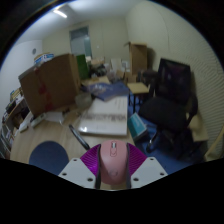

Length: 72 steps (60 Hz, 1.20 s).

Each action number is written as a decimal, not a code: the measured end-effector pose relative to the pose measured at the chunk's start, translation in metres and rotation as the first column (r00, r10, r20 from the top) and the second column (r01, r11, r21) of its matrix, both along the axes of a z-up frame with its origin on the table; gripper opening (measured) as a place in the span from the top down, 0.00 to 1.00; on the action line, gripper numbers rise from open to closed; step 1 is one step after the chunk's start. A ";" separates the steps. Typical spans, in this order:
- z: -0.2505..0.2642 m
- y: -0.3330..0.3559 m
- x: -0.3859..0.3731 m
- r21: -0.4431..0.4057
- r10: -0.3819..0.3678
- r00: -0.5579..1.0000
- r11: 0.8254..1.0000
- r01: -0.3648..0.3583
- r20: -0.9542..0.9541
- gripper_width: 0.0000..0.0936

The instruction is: Arrange mouse

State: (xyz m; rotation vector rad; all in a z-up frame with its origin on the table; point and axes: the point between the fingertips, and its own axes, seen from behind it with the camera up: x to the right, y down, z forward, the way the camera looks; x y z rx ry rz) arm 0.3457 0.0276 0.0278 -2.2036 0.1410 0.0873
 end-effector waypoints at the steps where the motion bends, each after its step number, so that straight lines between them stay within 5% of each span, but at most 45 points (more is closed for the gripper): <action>1: 0.014 0.003 -0.001 0.026 -0.002 1.000 1.000 0.002 0.013 0.64; 9: 0.118 0.016 -0.070 0.204 0.044 0.998 0.978 -0.036 -0.033 0.64; 15: 0.137 0.023 -0.143 0.243 0.096 0.995 0.966 -0.091 -0.010 0.64; 24: 0.059 0.011 -0.229 0.138 0.146 0.989 0.980 -0.142 -0.018 0.64; 38: -0.042 -0.015 -0.251 -0.021 0.139 0.988 0.990 -0.138 0.069 0.62; 42: -0.041 -0.013 -0.252 0.027 0.128 0.985 0.991 -0.132 0.113 0.62; 52: -0.042 -0.011 -0.252 -0.015 0.109 0.991 0.994 -0.108 0.072 0.47; 60: -0.039 -0.030 -0.261 -0.135 0.148 0.988 0.981 -0.141 0.040 0.08; 72: 0.019 -0.094 -0.254 -0.130 0.135 0.991 0.983 -0.133 0.012 0.10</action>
